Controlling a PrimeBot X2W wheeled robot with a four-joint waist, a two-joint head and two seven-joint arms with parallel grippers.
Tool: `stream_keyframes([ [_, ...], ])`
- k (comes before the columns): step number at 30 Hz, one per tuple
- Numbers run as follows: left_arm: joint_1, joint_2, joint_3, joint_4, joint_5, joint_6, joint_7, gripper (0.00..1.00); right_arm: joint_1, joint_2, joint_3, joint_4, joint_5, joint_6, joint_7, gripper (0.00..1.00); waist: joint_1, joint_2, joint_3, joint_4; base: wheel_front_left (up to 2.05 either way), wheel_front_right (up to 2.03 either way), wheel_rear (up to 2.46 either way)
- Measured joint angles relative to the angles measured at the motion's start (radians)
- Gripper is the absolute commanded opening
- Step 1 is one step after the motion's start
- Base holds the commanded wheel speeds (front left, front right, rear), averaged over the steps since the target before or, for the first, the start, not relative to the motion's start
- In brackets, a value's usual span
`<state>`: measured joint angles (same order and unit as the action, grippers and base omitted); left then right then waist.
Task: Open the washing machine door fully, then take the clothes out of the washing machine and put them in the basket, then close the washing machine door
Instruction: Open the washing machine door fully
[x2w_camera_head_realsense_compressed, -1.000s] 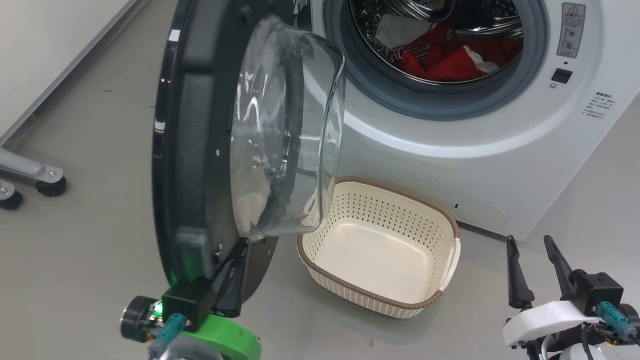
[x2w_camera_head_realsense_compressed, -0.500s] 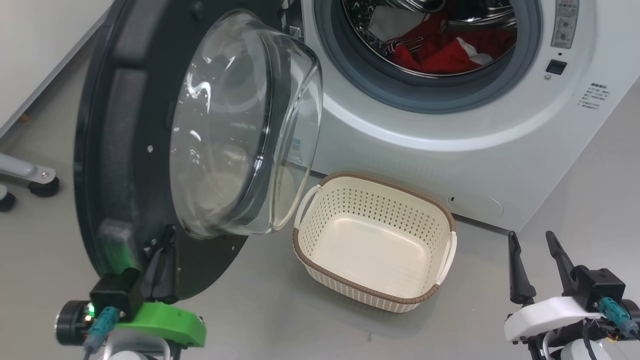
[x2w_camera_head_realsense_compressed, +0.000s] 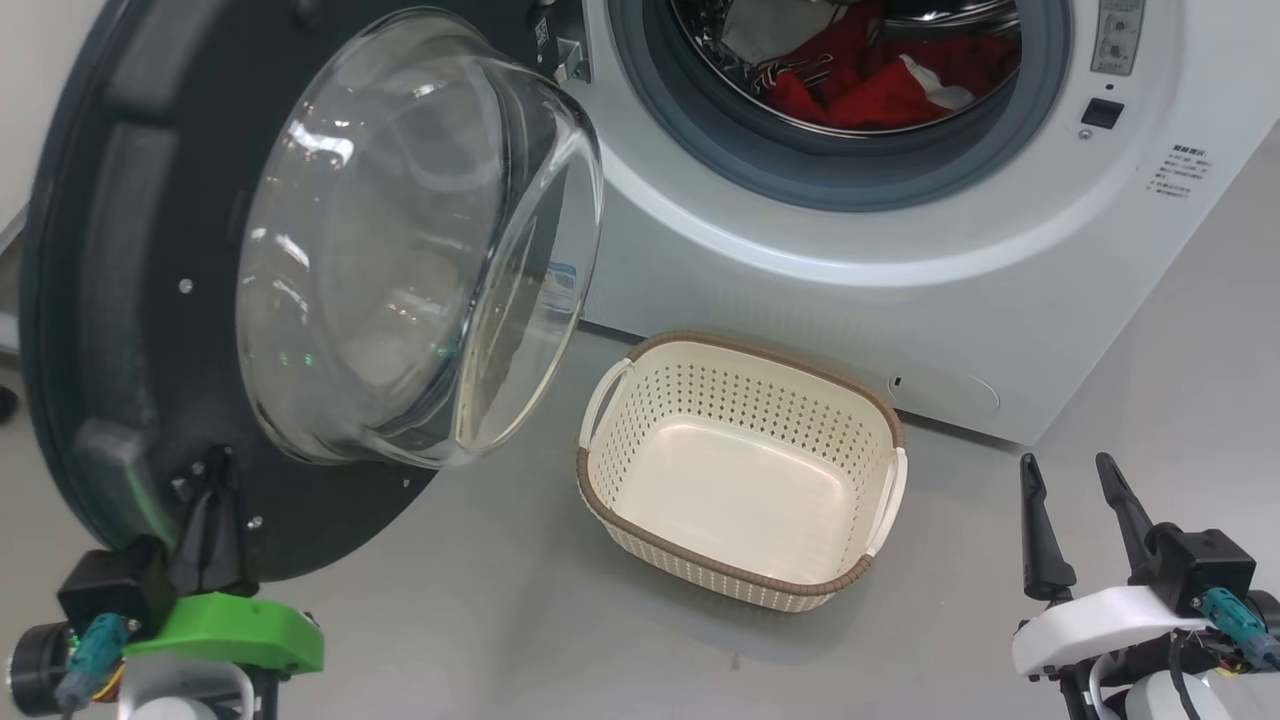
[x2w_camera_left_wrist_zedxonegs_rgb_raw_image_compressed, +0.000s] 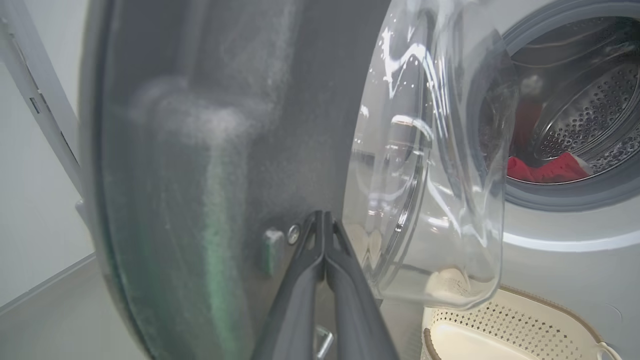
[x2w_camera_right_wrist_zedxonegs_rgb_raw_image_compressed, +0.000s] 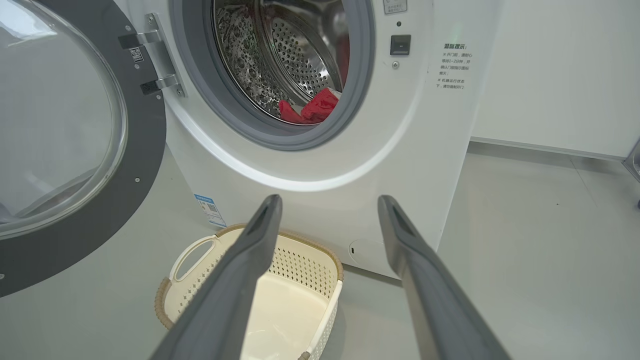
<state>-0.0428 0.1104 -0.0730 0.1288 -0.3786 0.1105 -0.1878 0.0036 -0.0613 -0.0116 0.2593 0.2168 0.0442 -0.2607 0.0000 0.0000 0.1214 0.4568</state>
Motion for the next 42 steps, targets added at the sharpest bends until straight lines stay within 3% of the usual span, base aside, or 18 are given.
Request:
stream_keyframes([
  [26,-0.154,0.015,0.202,0.183,-0.026,0.008,-0.015,0.00,-0.057,-0.020,-0.011,-0.001,-0.018,0.016,0.000,1.00,0.0000,0.0000,0.075,-0.040,0.00,0.00,0.00],
  [42,-0.170,-0.018,0.198,0.217,-0.032,0.008,-0.044,0.00,-0.059,-0.018,-0.017,0.002,-0.018,0.025,0.000,1.00,0.0000,0.0000,0.069,-0.047,0.00,0.00,0.00],
])
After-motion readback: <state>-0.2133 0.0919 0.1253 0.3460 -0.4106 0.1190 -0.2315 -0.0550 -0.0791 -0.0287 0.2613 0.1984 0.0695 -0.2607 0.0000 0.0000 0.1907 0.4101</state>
